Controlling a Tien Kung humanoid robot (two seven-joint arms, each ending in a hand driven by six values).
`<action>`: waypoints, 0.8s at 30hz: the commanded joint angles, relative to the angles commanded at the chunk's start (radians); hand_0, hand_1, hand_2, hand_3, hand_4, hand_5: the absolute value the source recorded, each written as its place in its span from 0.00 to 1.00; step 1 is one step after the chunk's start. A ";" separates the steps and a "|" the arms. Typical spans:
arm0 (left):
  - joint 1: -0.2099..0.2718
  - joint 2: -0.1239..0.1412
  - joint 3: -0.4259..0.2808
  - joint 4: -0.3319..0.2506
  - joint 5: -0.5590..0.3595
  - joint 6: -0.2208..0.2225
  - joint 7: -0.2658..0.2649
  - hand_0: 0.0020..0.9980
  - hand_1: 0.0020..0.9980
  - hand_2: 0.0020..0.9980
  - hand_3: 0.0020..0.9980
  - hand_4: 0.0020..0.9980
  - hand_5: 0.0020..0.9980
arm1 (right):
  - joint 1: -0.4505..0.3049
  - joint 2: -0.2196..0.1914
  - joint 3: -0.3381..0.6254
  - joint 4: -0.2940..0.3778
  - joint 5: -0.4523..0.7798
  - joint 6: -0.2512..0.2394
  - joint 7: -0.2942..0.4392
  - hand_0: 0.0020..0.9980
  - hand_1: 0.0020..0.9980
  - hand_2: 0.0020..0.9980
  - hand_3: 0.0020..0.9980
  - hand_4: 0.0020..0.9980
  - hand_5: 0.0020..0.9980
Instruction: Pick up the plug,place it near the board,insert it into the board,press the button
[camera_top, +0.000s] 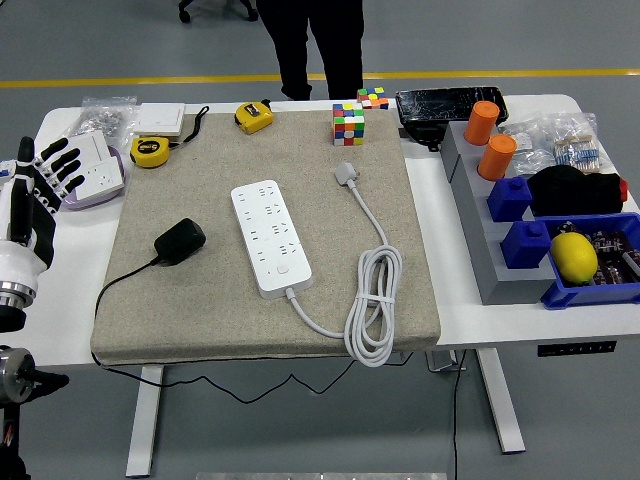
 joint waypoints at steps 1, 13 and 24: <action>0.000 0.000 0.000 0.000 0.001 0.001 -0.001 0.80 0.83 0.80 0.80 1.00 1.00 | 0.000 0.000 0.000 0.000 0.000 0.000 0.000 0.97 0.93 0.86 0.84 1.00 0.95; 0.002 0.000 -0.002 0.000 0.010 0.007 -0.005 0.80 0.83 0.80 0.79 1.00 0.98 | -0.002 -0.001 -0.006 0.000 0.005 -0.001 0.000 0.97 0.93 0.86 0.84 1.00 0.96; -0.001 0.000 -0.003 -0.001 0.022 0.006 -0.006 0.80 0.83 0.80 0.79 1.00 0.97 | -0.001 -0.001 -0.008 0.000 0.007 -0.001 0.001 0.96 0.93 0.86 0.84 1.00 0.95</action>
